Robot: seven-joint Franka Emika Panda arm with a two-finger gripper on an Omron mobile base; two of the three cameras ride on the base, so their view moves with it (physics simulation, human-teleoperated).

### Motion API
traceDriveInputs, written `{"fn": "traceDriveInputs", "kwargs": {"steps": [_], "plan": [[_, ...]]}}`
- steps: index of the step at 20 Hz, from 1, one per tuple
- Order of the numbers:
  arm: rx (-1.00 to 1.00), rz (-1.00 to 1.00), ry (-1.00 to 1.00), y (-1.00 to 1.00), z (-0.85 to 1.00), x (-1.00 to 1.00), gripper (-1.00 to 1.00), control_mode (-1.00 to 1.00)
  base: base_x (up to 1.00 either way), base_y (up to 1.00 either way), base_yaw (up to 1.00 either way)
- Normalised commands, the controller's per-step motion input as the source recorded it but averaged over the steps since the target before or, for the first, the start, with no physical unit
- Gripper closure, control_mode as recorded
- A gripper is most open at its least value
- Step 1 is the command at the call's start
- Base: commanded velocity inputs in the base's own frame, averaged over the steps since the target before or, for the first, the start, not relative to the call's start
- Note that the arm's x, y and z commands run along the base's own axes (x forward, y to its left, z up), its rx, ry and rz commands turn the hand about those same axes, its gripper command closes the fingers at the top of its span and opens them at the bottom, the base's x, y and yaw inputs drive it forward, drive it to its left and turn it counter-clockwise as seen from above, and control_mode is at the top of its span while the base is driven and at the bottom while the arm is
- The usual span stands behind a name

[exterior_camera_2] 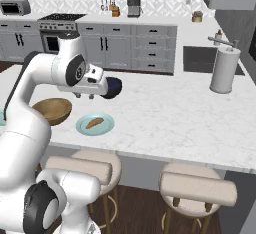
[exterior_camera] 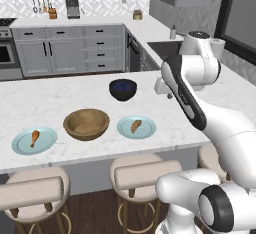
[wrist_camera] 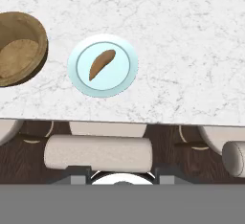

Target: Pick the chicken drumstick and sweet potato from their plates and place them in the bowl. Then put the bowl in the fridge.

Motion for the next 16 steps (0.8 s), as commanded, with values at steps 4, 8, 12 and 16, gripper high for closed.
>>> {"fn": "traceDriveInputs", "kwargs": {"steps": [4, 8, 12, 16], "plan": [[0.0, 0.0, 0.0, 0.1, -0.06, -0.01, -1.0, -1.0, 0.0, 0.0, 0.0], [-0.03, -0.07, 0.0, 0.81, -0.39, 0.32, -1.0, -1.0, 0.0, 0.0, 0.0], [0.02, -0.09, 0.0, 0.43, -0.37, 0.71, -1.0, -1.0, 0.0, 0.0, 0.0], [0.08, -0.02, 0.0, -0.04, -0.49, 0.82, -1.0, -1.0, 0.0, 0.0, 0.0]]}}
